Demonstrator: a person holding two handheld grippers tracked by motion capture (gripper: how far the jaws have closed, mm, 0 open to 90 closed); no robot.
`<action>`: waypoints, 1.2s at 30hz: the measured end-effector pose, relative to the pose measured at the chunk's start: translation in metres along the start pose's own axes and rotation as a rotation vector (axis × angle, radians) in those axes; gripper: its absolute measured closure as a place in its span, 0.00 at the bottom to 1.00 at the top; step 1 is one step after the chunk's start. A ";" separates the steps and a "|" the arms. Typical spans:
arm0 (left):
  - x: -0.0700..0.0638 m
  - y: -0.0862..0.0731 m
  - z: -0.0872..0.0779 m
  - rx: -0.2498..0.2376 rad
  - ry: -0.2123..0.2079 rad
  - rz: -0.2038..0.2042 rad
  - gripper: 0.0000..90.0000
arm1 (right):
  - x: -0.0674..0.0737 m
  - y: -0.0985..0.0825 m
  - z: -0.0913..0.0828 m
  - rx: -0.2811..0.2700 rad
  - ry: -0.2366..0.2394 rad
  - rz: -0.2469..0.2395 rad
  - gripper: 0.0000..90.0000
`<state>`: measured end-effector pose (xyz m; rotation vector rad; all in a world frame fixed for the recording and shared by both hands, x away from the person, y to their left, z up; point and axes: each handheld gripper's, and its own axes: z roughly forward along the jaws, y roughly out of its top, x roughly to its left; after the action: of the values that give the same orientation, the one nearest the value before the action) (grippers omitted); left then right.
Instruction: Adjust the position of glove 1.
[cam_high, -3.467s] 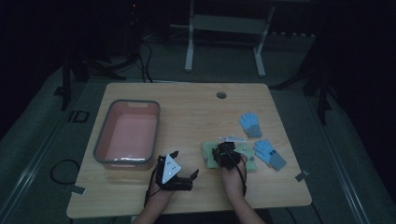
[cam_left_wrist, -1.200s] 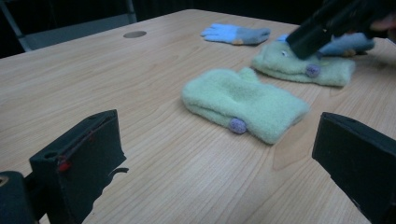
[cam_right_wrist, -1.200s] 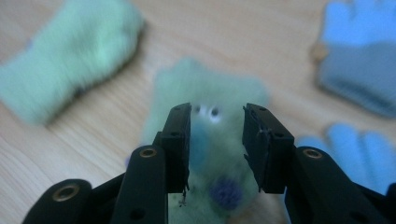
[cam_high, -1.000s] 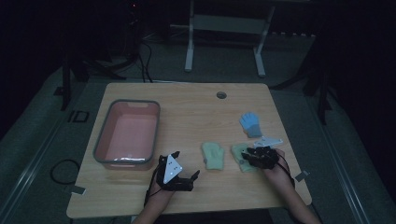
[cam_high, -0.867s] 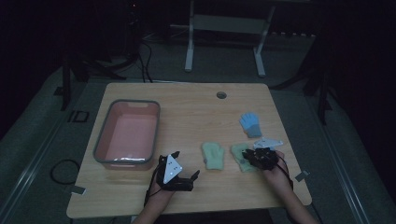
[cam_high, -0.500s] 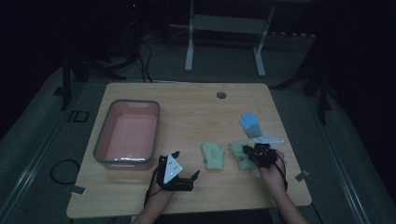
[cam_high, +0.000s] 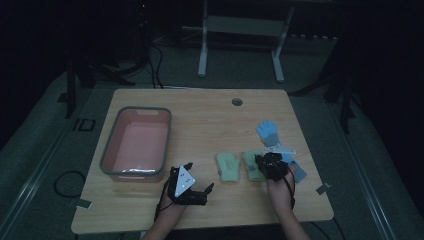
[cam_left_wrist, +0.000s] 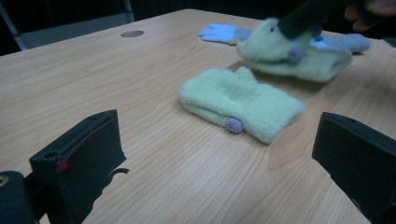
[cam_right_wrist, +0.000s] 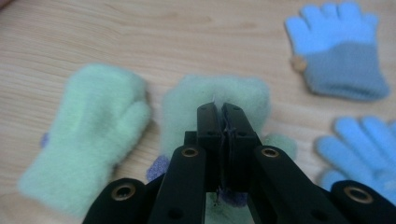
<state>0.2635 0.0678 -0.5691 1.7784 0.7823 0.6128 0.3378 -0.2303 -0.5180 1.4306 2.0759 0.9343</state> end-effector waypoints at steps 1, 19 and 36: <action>0.000 0.000 0.000 -0.001 0.000 -0.002 0.02 | 0.000 -0.002 0.003 0.005 -0.003 0.016 0.97; 0.000 0.000 0.000 0.002 0.001 -0.004 0.02 | -0.010 -0.014 0.008 0.031 0.047 0.021 0.74; -0.003 0.000 0.001 0.008 0.015 0.020 0.02 | -0.031 -0.005 -0.011 0.002 0.210 -0.188 0.68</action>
<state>0.2625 0.0653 -0.5690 1.7927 0.7790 0.6375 0.3382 -0.2638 -0.5152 1.1556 2.3158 1.0428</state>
